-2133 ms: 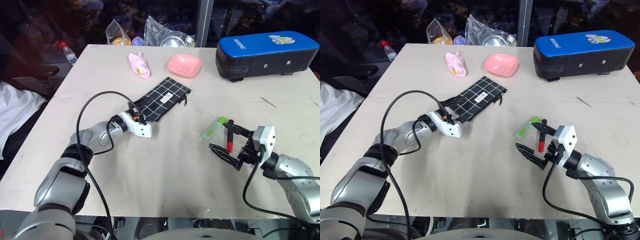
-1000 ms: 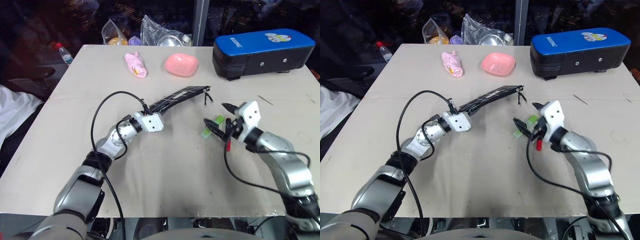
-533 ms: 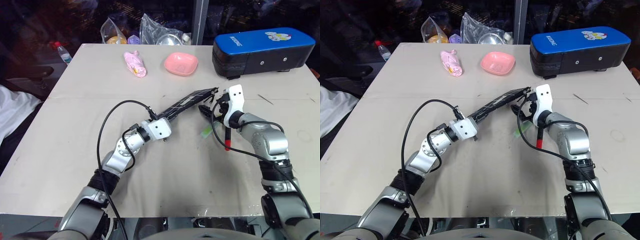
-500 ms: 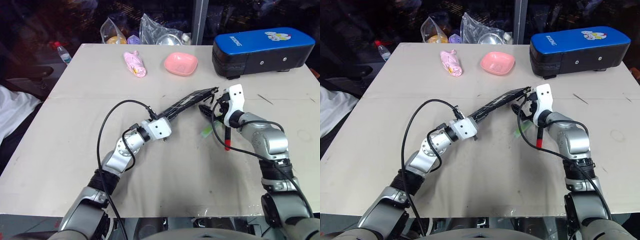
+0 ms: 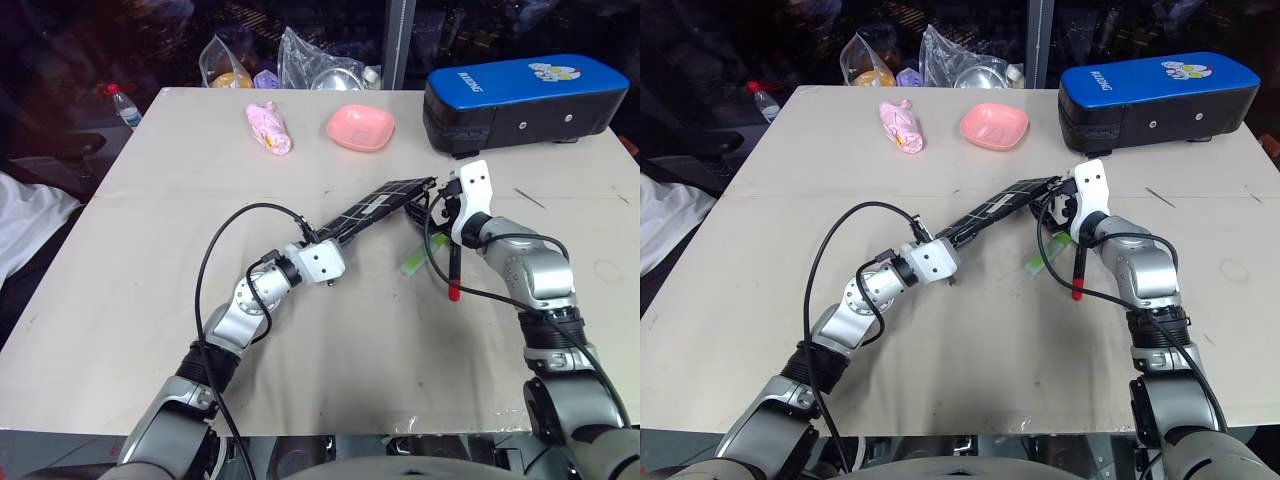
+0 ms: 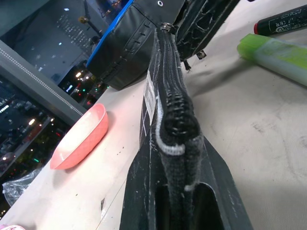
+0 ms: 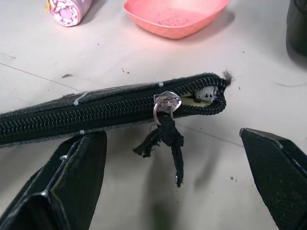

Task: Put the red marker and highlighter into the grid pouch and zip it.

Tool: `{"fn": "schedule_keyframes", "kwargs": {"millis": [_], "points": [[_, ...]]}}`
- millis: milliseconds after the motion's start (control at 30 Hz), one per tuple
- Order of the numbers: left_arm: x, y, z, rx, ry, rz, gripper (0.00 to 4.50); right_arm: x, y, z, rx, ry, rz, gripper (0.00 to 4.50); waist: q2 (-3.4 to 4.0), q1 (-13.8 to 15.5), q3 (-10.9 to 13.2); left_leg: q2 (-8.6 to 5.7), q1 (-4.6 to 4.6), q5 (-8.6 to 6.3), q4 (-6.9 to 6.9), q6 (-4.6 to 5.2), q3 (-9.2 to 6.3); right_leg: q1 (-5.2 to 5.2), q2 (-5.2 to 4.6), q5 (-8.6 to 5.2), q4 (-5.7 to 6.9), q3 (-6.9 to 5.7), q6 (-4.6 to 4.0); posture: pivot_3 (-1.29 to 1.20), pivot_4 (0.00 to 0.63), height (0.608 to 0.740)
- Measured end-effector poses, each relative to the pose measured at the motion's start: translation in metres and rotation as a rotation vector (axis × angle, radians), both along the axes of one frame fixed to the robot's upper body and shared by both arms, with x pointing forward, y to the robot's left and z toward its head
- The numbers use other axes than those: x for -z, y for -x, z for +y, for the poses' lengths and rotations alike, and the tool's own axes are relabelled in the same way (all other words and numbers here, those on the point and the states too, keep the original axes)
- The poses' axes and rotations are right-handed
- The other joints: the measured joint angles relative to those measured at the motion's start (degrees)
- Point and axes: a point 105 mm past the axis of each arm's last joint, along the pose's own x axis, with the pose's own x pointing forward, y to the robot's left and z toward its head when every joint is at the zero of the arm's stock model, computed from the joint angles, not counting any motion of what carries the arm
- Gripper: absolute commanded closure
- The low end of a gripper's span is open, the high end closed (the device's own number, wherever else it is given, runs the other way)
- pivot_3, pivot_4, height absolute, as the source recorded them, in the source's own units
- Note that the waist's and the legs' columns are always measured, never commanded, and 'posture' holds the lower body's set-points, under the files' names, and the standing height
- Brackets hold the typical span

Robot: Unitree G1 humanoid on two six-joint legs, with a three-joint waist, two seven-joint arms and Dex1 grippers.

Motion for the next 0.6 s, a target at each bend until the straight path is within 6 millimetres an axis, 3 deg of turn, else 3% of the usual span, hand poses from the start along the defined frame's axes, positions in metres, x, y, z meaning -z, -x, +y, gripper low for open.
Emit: {"fn": "schedule_keyframes", "kwargs": {"millis": [233,600], "points": [[0.006,0.004,0.001,0.011,-0.031,0.002,4.50,-0.002,-0.001,0.002,-0.018,0.043,-0.049,4.47,0.00,0.00,0.00,0.01,0.00,0.00,0.00,0.00,0.00,0.00,-0.01,0.00,0.00,0.00,0.00,0.00,0.150,0.740],[0.011,0.004,0.001,0.008,-0.050,0.004,4.50,0.005,0.001,-0.003,-0.042,0.165,-0.096,4.47,0.01,0.01,0.00,0.01,0.00,0.00,0.00,0.00,0.00,0.00,-0.02,0.00,-0.01,0.00,0.00,0.00,0.150,0.740]]}}
